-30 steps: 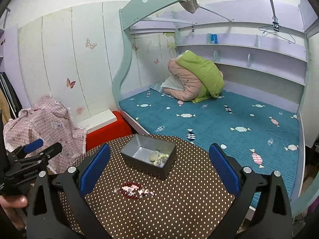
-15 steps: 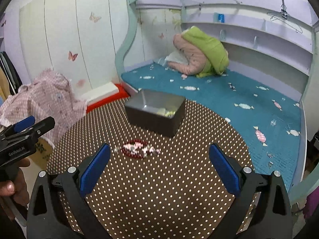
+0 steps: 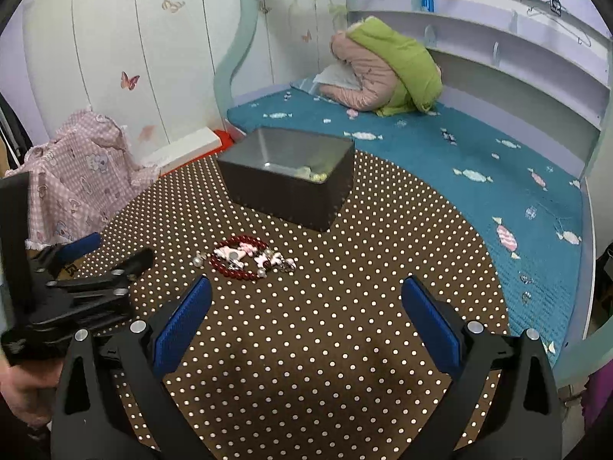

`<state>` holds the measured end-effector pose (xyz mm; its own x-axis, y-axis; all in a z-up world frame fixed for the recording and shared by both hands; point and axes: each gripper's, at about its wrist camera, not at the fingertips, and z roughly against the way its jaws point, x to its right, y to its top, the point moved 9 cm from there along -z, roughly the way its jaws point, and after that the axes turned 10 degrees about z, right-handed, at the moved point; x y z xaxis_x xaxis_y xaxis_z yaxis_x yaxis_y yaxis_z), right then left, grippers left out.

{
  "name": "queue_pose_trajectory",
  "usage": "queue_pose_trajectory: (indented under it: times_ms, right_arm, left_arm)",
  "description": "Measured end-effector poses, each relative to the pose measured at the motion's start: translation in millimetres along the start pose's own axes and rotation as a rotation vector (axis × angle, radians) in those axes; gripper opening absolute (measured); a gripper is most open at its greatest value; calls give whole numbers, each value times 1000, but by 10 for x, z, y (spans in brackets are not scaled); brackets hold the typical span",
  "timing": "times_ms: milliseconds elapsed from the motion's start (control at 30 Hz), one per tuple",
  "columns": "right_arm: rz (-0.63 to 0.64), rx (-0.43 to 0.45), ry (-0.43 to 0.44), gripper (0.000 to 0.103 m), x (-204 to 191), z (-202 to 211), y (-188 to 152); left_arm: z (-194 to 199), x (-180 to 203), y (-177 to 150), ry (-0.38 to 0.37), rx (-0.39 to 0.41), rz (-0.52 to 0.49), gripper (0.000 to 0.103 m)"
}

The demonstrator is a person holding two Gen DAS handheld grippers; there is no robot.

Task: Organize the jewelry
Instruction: 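Withdraw both tools from the box toward the red bead bracelet, then grasp the small pearl earring with the left tool while the right grasps the red bracelet, then carry the pearl earring and red bracelet over the grey box with both tools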

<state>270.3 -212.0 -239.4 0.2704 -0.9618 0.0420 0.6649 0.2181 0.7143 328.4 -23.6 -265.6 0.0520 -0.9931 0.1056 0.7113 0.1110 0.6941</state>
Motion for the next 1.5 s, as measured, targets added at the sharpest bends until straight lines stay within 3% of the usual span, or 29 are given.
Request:
queue_pose_trajectory:
  times_ms: [167, 400, 500, 667, 767, 833, 967, 1133, 1267, 1367, 1400, 1500]
  right_arm:
    - [-12, -25, 8, 95, 50, -135, -39]
    - [-18, -50, 28, 95, 65, -292, -56]
    - [-19, -54, 35, 95, 57, -326, -49]
    - [-25, -57, 44, 95, 59, -369, -46]
    - [-27, -61, 58, 95, 52, -419, -41]
    - [-32, -67, 71, 95, 47, -475, -34]
    - [-42, -79, 98, 93, 25, -592, -10]
    - [17, -106, 149, 57, -132, -802, 95]
    - [77, -113, 187, 47, -285, -947, 169]
    - [128, -130, 189, 35, -366, -1039, 150]
    - [142, -134, 187, 26, -387, -1054, 139]
    - [159, -120, 193, 17, -428, -1032, 142]
  left_arm:
    - [-374, 85, -82, 2, -55, -18, 96]
    - [-583, 179, -84, -7, -94, -21, 94]
    - [-651, 205, -105, -13, -127, -32, 72]
    - [-640, 241, -134, -41, -123, -56, 59]
    - [-615, 257, -148, -66, -117, -71, 36]
    - [-598, 267, -160, -84, -121, -69, 12]
    - [-552, 192, -132, -114, -129, -41, 11]
    - [-420, 67, -161, -110, -113, -22, 11]
    - [-323, -43, -151, -103, -102, -8, 11]
    - [-292, -76, -117, -99, -99, -1, 11]
    - [-285, -73, -110, -102, -100, 3, 11]
    - [-304, -81, -87, -99, -105, 8, 11]
